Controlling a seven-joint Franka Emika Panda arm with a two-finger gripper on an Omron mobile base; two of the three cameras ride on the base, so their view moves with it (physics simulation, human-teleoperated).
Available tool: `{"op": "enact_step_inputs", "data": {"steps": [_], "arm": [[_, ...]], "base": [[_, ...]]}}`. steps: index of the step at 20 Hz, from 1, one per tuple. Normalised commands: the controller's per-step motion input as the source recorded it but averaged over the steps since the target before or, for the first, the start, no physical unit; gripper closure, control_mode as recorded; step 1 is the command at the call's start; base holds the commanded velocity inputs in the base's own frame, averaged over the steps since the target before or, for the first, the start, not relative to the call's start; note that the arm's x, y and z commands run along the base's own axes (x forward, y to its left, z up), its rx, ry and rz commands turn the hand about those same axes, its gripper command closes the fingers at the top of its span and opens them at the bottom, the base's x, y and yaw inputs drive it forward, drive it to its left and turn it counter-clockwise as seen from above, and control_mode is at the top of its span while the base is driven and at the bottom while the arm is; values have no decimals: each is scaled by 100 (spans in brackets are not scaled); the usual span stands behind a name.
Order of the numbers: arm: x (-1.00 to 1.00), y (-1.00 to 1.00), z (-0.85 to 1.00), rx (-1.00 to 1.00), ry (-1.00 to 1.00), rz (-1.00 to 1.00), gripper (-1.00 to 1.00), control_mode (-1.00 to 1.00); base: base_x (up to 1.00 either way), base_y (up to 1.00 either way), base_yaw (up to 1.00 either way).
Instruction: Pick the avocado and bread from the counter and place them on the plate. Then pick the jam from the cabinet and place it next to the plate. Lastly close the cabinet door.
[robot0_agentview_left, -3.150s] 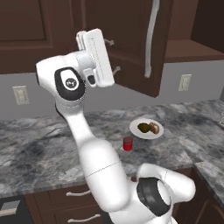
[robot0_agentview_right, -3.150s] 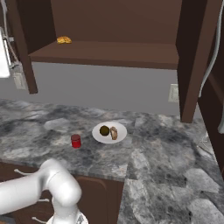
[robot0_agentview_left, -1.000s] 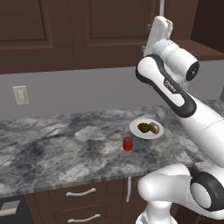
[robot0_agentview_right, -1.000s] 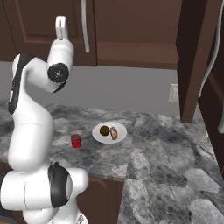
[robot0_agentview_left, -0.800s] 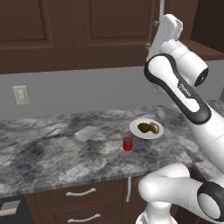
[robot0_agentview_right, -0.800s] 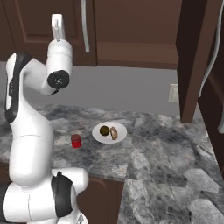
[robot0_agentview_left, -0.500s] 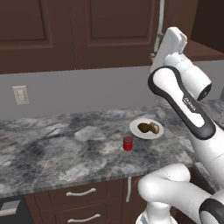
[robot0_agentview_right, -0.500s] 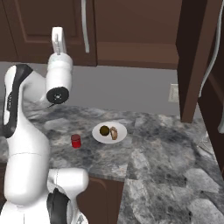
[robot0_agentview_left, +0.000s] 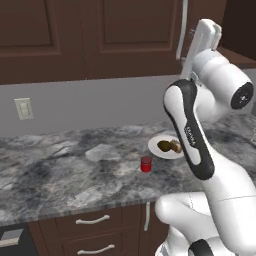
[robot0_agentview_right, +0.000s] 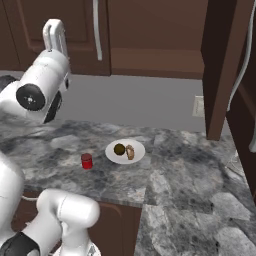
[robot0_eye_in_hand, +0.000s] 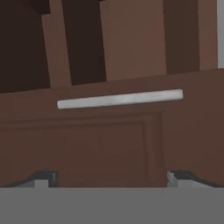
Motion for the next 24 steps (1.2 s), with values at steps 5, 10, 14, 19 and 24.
{"op": "enact_step_inputs", "data": {"steps": [5, 10, 14, 19, 24], "arm": [[-100, -23, 71, 0, 21, -10, -100, -100], [-87, -55, 1, 1, 1, 0, -100, -100], [-50, -44, -24, 0, 0, 0, -100, -100], [-44, -20, -57, 0, 1, 0, -100, -100], [-52, -15, -60, 0, 0, 0, -100, -100]], "base": [[0, 0, 0], [0, 0, 0], [0, 0, 0], [0, 0, 0], [0, 0, 0]]}}
